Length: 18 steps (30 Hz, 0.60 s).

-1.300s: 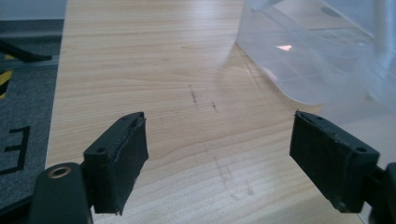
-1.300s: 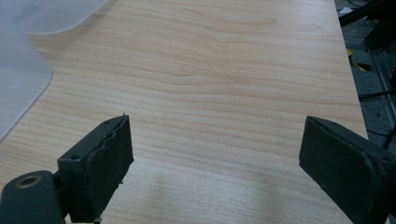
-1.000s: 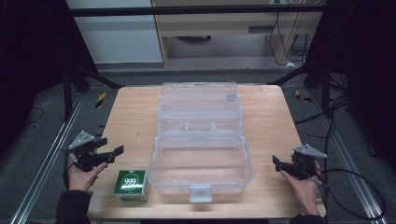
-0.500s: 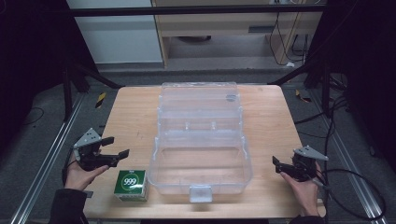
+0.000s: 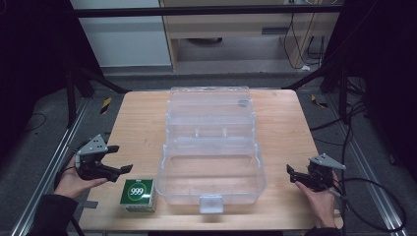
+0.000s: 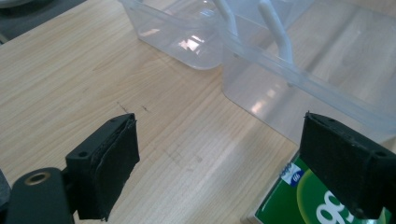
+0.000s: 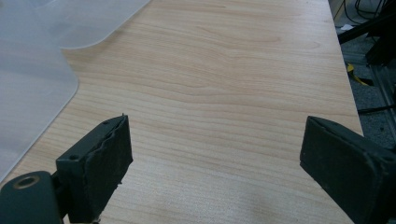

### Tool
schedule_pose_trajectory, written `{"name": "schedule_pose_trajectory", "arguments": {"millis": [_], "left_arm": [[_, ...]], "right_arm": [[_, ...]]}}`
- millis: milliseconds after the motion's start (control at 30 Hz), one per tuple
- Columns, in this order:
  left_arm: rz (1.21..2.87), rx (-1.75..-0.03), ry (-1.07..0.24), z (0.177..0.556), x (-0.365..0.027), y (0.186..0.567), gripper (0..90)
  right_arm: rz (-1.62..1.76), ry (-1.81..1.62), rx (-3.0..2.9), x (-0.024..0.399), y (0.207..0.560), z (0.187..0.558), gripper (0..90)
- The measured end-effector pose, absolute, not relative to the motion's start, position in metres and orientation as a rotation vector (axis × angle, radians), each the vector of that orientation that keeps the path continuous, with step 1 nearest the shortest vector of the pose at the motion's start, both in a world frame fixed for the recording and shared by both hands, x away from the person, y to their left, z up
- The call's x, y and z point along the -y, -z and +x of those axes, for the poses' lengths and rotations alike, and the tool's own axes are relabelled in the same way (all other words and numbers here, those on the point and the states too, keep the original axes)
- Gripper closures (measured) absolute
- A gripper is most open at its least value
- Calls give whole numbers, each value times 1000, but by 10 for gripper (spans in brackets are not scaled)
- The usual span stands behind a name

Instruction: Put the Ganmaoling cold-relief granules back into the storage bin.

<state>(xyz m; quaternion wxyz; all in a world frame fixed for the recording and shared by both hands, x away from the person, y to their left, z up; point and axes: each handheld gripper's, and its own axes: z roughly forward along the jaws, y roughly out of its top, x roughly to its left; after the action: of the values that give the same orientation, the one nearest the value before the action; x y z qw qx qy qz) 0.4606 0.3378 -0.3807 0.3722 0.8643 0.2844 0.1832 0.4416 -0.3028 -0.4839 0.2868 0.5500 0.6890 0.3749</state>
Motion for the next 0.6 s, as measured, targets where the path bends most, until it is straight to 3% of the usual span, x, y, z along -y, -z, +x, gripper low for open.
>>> {"name": "schedule_pose_trajectory", "arguments": {"millis": [600], "left_arm": [[2501, -456, -424, 456, -311, 379, 60]], "right_arm": [[1461, -993, -1852, 302, 485, 442, 88]]}}
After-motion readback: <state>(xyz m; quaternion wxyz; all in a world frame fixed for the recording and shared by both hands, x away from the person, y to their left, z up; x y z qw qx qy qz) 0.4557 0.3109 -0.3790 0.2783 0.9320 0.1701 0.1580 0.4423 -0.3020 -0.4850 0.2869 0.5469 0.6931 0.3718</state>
